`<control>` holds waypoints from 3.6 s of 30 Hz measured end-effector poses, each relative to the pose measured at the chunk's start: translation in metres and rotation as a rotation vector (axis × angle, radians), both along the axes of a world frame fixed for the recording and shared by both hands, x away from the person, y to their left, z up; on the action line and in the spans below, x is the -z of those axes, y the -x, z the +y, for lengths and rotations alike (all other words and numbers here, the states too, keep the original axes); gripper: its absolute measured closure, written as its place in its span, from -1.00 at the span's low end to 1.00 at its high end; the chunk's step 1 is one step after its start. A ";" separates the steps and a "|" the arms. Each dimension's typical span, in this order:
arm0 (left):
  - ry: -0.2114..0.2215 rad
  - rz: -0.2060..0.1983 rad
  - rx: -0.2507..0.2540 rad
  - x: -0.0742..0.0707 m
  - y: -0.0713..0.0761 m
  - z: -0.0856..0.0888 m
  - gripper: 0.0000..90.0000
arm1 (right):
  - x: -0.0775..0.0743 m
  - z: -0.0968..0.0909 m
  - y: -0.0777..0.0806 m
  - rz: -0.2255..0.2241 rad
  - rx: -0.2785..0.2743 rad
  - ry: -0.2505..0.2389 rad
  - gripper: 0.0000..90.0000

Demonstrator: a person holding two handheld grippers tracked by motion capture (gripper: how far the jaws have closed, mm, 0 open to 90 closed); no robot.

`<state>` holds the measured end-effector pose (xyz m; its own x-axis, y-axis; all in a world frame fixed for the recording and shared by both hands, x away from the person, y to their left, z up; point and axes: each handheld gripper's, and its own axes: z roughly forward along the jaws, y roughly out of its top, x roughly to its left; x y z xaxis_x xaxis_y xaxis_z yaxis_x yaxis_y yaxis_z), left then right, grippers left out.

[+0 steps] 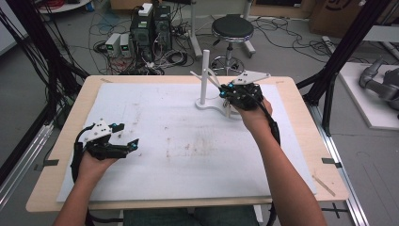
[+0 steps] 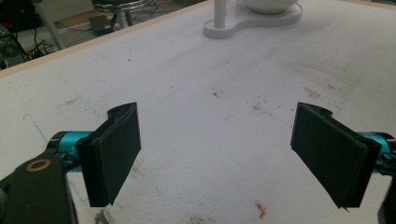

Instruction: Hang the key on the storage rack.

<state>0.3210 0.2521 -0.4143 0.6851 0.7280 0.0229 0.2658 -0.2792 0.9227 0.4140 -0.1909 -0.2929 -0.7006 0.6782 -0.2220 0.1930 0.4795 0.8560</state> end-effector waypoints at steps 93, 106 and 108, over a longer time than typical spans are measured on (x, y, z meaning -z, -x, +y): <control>0.005 0.014 0.028 0.006 -0.003 -0.009 -0.64 | 0.117 -0.100 0.081 0.083 0.184 -0.144 -0.57; 0.015 0.022 0.024 0.007 -0.006 -0.009 -0.64 | 0.122 -0.104 0.080 0.091 0.193 -0.148 -0.57; 0.018 0.025 0.023 0.008 -0.006 -0.009 -0.64 | 0.123 -0.105 0.079 0.088 0.195 -0.142 -0.57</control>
<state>0.3268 0.2432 -0.4221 0.7016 0.7125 -0.0078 0.2828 -0.2685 0.9208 0.3351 -0.2955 -0.4157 -0.5657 0.8225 -0.0588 0.3465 0.3018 0.8882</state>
